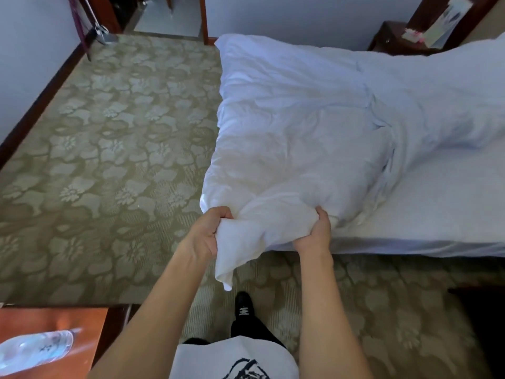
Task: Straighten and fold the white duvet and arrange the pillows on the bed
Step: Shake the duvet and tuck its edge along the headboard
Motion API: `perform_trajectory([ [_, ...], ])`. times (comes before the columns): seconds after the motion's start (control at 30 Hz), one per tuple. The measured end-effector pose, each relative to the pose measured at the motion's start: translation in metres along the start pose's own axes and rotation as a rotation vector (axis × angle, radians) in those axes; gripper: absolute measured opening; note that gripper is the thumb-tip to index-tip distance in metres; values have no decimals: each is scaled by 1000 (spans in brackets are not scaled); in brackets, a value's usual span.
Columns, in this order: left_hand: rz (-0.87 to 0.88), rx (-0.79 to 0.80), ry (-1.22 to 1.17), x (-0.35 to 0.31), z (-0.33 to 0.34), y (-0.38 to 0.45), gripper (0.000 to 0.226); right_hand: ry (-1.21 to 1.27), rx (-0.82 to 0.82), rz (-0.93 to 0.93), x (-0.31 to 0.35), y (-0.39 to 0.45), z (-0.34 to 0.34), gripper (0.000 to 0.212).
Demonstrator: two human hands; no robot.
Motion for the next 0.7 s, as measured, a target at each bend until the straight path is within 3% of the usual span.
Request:
perform_trajectory([
  [0.27,67,10,-58,32,-66,-36,17,-81,-50,-68,-45,-77,-24,55],
  [0.37,66,24,-86,55,-99,-49,10,10,-27,-30,-71,-107,-25,42],
  [0.5,62,25,-98,78,-135,-63,10,-6,-114,-70,-95,-143,-44,47],
  [0.7,121,-17,-22,95,-176,-67,36,-142,-245,-16,-125,-171,-73,41],
])
Point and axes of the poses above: each hand's wrist, its own y-axis towards the middle knuckle, its own z-axis out of the palm, x = y × z, the point moved 10 cm from there along y, towards the middle knuckle, and after that the axes turned 7 degrees about y, right-handed, at the moved point
